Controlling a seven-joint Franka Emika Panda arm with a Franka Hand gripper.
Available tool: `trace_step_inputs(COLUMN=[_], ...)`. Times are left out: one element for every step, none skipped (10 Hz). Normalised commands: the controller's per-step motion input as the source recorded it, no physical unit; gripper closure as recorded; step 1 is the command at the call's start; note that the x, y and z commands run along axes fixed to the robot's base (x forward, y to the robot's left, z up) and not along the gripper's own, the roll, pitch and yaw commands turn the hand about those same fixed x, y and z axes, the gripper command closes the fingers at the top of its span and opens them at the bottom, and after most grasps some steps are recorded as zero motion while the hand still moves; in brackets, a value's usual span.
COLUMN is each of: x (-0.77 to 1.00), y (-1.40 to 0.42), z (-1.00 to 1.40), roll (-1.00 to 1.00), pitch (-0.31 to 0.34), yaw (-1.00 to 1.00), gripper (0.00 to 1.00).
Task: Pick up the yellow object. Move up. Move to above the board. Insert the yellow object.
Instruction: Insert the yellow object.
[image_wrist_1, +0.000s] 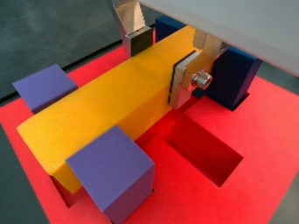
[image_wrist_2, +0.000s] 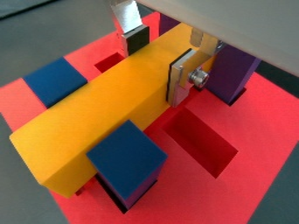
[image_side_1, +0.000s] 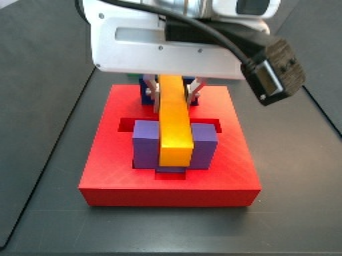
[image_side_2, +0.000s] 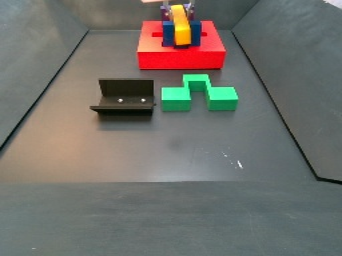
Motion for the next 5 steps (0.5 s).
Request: trace_step_inputs(x=[0.0,-0.01,-0.01,0.03,0.18], y=[-0.04,-0.01,0.0,-0.1,-0.26], z=[-0.34,-0.36,-0.33,-0.06,0.0], roll=[0.0,0.01,0.01,0.0,0.02], pitch=[-0.051,-0.051,-0.044,0.0,0.009], yaw=[0.04,0.03,0.03,0.09,0.05], gripper=[1.0,1.0,1.0,1.0,1.0])
